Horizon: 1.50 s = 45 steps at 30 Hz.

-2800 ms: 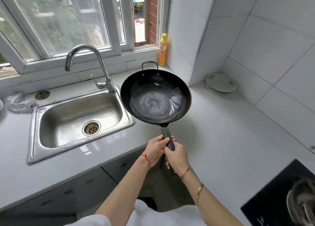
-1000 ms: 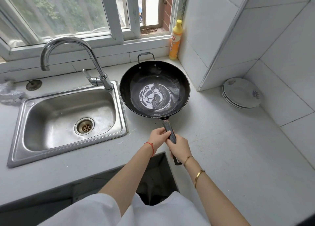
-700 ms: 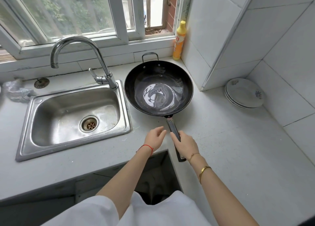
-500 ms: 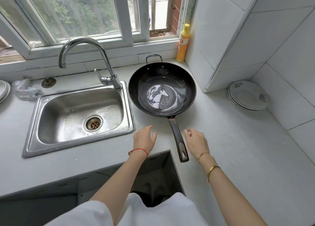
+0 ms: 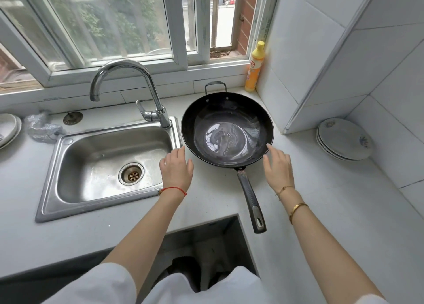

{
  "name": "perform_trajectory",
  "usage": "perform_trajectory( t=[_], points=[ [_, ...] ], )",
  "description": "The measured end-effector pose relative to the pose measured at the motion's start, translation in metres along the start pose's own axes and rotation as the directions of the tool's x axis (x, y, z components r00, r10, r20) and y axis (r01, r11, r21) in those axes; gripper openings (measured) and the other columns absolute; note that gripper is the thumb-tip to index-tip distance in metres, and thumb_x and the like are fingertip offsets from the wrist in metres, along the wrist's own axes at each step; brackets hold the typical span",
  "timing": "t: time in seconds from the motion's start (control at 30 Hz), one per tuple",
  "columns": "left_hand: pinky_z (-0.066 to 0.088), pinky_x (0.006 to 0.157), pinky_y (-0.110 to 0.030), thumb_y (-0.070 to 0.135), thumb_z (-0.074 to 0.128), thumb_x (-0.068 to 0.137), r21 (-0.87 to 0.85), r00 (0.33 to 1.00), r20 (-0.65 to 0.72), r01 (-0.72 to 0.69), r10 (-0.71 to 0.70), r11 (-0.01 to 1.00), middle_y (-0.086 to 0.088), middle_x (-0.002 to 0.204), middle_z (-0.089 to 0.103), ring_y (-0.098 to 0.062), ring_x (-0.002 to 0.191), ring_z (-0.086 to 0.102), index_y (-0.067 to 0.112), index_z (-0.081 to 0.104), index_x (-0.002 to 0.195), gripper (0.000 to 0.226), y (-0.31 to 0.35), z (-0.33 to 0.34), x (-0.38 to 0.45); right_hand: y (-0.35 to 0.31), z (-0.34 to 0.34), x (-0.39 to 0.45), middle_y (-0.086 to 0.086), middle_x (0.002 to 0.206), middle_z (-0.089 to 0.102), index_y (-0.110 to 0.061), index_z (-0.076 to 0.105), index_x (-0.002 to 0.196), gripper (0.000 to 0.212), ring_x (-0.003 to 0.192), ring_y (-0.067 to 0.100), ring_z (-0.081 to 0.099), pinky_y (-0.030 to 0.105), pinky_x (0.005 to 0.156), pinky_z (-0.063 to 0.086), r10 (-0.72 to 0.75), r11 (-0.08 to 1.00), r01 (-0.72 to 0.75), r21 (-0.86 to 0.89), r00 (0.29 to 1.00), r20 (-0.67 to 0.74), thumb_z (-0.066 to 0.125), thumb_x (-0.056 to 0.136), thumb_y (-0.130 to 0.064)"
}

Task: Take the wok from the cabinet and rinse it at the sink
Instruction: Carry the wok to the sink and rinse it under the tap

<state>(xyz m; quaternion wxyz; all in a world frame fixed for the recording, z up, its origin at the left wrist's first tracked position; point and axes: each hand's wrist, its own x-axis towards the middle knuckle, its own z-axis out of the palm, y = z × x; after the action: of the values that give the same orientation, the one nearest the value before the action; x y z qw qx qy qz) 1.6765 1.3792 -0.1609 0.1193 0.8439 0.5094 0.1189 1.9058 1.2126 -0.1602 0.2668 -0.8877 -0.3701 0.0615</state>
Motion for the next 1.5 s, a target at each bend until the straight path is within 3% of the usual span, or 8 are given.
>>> perform_trajectory(
  t=[0.17, 0.73, 0.93, 1.5],
  points=[
    [0.040, 0.095, -0.040, 0.026, 0.049, 0.096, -0.062, 1.000, -0.002, -0.006, 0.006, 0.998, -0.008, 0.130, 0.058, -0.028, 0.117, 0.053, 0.012, 0.050, 0.138, 0.045, -0.015, -0.011, 0.040, -0.020, 0.004, 0.036, 0.011, 0.136, 0.056, -0.010, 0.047, 0.142, 0.043, 0.125, 0.031, 0.043, 0.042, 0.107, 0.036, 0.026, 1.000, -0.026, 0.008, 0.999, -0.040, 0.044, 0.101, -0.023],
    [0.039, 0.101, -0.042, 0.028, 0.049, 0.098, -0.155, 0.999, -0.014, -0.043, 0.041, 0.987, -0.010, 0.135, 0.055, -0.029, 0.122, 0.051, 0.009, 0.045, 0.143, 0.049, -0.017, -0.021, 0.113, -0.051, 0.007, 0.103, 0.010, 0.135, 0.057, -0.009, 0.051, 0.139, 0.040, 0.125, 0.030, 0.045, 0.036, 0.109, 0.033, -0.023, 0.999, 0.026, 0.021, 0.986, -0.166, 0.045, 0.101, -0.021],
    [0.040, 0.100, -0.043, 0.026, 0.048, 0.098, -0.204, 1.000, -0.008, 0.013, -0.015, 0.979, -0.011, 0.136, 0.055, -0.031, 0.122, 0.051, 0.007, 0.045, 0.144, 0.049, -0.009, -0.016, 0.116, -0.039, 0.002, 0.119, 0.011, 0.132, 0.060, -0.007, 0.054, 0.134, 0.037, 0.122, 0.031, 0.048, 0.036, 0.108, 0.034, -0.024, 0.999, 0.031, 0.033, 0.983, -0.184, 0.047, 0.100, -0.020],
    [0.042, 0.102, -0.044, 0.025, 0.053, 0.096, -0.272, 0.968, 0.098, 0.249, -0.230, 0.930, -0.017, 0.137, 0.047, -0.034, 0.127, 0.045, 0.007, 0.039, 0.146, 0.055, 0.010, 0.030, 0.136, 0.015, 0.027, 0.202, 0.011, 0.139, 0.055, -0.008, 0.050, 0.137, 0.041, 0.128, 0.033, 0.045, 0.040, 0.109, 0.034, 0.130, 0.991, -0.130, 0.034, 0.991, 0.014, 0.048, 0.098, -0.020]
  ],
)
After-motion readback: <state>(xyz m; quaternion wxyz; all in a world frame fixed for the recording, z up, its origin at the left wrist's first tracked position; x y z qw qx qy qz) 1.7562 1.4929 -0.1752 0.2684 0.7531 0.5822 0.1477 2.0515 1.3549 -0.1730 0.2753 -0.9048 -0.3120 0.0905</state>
